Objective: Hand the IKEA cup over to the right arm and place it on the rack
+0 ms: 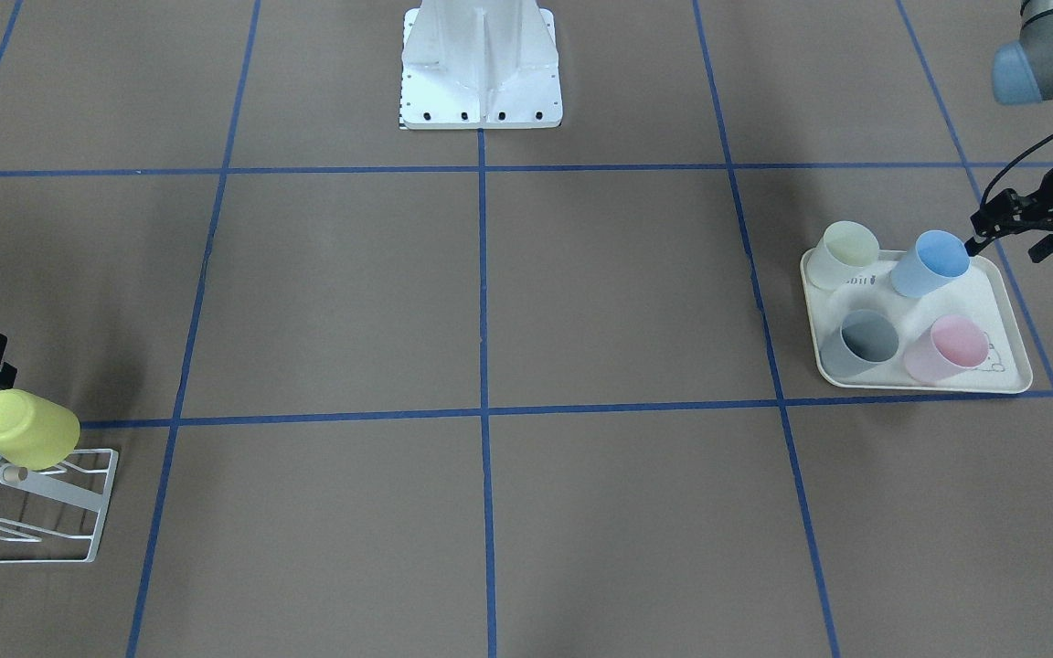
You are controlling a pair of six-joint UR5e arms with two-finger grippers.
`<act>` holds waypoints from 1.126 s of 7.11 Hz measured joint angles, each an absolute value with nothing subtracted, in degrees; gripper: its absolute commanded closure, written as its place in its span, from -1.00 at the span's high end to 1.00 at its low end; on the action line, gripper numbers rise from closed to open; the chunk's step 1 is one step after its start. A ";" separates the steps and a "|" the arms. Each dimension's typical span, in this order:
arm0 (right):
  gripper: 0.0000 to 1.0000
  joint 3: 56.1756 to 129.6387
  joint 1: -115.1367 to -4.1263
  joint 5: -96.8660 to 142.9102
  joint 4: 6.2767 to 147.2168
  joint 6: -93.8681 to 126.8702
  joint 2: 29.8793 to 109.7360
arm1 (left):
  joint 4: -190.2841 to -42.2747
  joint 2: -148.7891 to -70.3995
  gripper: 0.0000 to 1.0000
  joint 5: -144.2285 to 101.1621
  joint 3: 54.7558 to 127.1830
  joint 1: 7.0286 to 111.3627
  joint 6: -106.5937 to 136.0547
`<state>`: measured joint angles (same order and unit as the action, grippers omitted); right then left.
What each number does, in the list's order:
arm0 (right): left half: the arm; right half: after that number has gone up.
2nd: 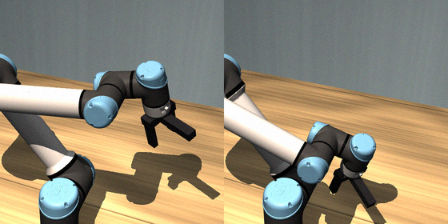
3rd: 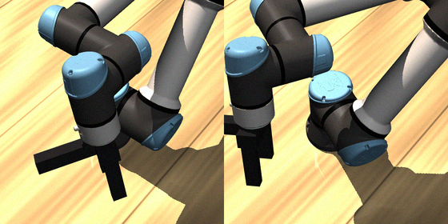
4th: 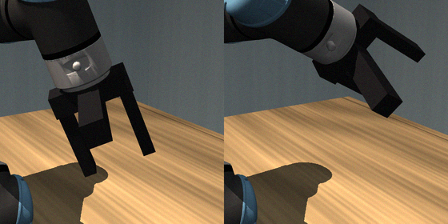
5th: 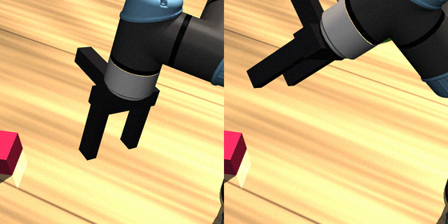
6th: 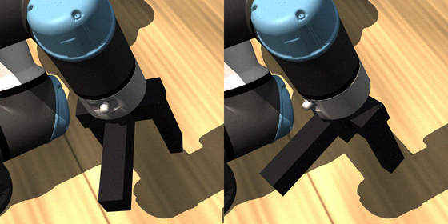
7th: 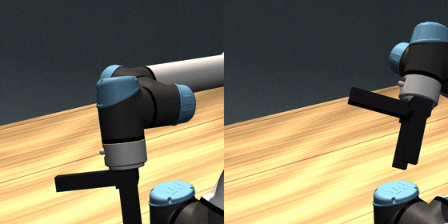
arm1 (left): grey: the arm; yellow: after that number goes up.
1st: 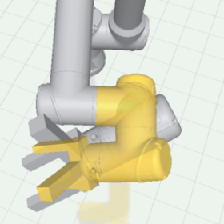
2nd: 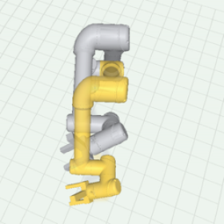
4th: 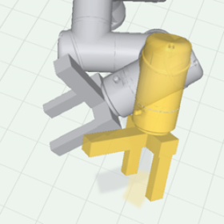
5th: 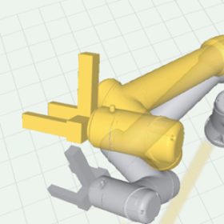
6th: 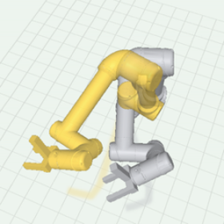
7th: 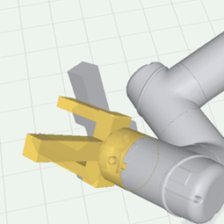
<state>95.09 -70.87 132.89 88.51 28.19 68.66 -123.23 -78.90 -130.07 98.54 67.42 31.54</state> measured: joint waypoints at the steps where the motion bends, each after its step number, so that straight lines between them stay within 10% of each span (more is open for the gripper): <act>1: 0.98 95.10 -70.82 132.89 88.51 28.20 68.73 | -122.98 -78.20 0.99 -129.60 98.99 67.16 31.82; 7: 0.98 95.32 -70.83 132.89 88.51 28.21 69.33 | -119.62 -80.63 0.59 -130.02 97.25 63.74 32.12; 8: 0.98 95.39 -70.83 132.89 88.49 28.21 69.49 | -119.62 -80.69 0.29 -130.08 97.00 63.18 32.15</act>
<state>95.39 -70.83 132.89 88.49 28.21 69.49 -119.62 -80.69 -130.08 97.00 63.18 32.15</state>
